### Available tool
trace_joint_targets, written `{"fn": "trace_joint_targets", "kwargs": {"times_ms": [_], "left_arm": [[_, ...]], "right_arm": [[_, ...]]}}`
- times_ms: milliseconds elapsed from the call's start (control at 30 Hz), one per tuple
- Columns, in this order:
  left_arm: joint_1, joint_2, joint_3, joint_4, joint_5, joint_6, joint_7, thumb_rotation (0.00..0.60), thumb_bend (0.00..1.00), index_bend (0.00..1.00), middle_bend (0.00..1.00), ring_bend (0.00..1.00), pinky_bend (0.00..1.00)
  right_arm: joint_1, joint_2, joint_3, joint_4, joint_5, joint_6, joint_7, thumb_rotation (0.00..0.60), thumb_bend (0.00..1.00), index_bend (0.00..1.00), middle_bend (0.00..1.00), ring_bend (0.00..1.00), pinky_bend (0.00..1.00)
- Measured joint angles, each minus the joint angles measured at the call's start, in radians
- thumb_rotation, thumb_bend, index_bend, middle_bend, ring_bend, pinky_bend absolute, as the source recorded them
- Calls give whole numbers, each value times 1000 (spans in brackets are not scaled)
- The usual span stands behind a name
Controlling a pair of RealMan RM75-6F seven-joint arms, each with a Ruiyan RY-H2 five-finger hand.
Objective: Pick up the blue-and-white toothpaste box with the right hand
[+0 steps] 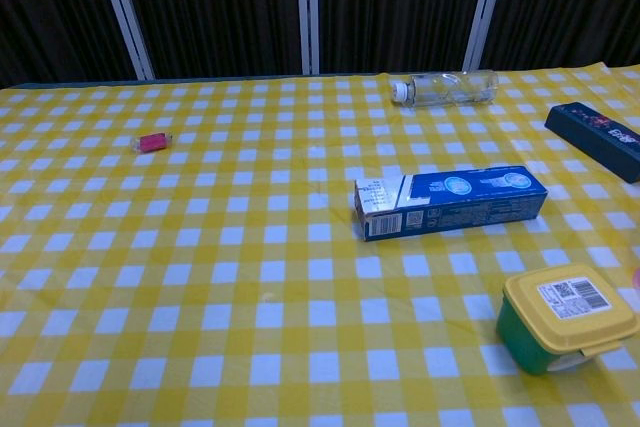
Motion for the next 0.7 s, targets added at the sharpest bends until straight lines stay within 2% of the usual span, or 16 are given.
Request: {"fn": "trace_joint_targets", "kwargs": {"times_ms": [233,367,700], "left_arm": [[-1,0,-3,3,0,0,-3,600,0,0,0,0,0],[-4,-3,-4,3,-2,-7,3,600,0,0,0,0,0],[-21,-23,-14,13,-44,-47,39,600,0,0,0,0,0]], "right_arm": [[8,-6,8,11,-9,-43,10,600,0,15,0,0,0],[46,3,18,9,-9,-120,38,600,0,4,0,0,0],[278,27,82,-41,37,-526,38,600,0,0,17,0,18]]}}
